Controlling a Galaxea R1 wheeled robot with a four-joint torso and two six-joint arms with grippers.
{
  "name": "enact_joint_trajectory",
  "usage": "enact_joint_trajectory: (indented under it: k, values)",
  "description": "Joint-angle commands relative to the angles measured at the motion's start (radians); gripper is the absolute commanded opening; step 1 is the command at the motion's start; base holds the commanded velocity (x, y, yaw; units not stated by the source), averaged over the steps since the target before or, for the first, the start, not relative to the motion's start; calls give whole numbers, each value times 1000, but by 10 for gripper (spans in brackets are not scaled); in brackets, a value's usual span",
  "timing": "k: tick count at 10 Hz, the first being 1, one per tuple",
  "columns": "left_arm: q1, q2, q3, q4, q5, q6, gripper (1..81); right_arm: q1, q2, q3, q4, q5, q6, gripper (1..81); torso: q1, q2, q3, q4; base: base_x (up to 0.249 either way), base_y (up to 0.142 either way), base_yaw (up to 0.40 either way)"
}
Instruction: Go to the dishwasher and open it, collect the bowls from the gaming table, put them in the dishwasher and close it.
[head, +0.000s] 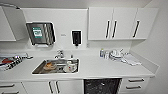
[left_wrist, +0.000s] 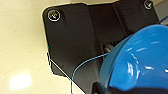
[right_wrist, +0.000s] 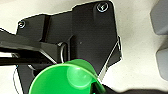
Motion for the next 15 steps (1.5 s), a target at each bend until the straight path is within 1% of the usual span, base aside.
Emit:
enact_joint_trajectory:
  k: [1,3,4,7,8,10,11,12,14,15]
  values:
    - [-37,-33,46,1,38,2,10,23,-56,77,-15,-52,-3,10,0,0,0,0,0,0,0]
    - [-37,-107,163,1,33,0,10,21,-142,202,-8,-52,-1,10,0,0,0,0,0,0,0]
    - [-37,-145,213,-1,35,0,10,20,-156,211,-3,-52,0,10,0,0,0,0,0,0,0]
    - [-18,-251,363,-1,33,0,10,23,-153,204,-1,-54,-1,10,0,0,0,0,0,0,0]
    - [-14,-279,396,-1,33,-1,10,23,-151,204,-4,-54,-1,10,0,0,0,0,0,0,0]
    - [-9,-325,444,-2,32,-1,10,24,-153,201,-7,-52,-1,10,0,0,-94,0,0,0,0]
    - [-7,-352,472,-2,29,-3,10,26,-153,193,-6,-52,-1,10,0,0,-102,0,0,0,0]
    - [-1,-394,513,-1,9,-1,10,26,-153,184,-4,-52,-1,10,-1,0,-120,0,0,0,0]
    - [2,-476,602,8,6,0,10,27,-151,175,-3,-51,-1,10,-1,0,-184,0,0,0,0]
    - [3,-506,636,1,1,0,10,27,-151,173,-3,-51,0,10,0,0,-219,0,0,0,0]
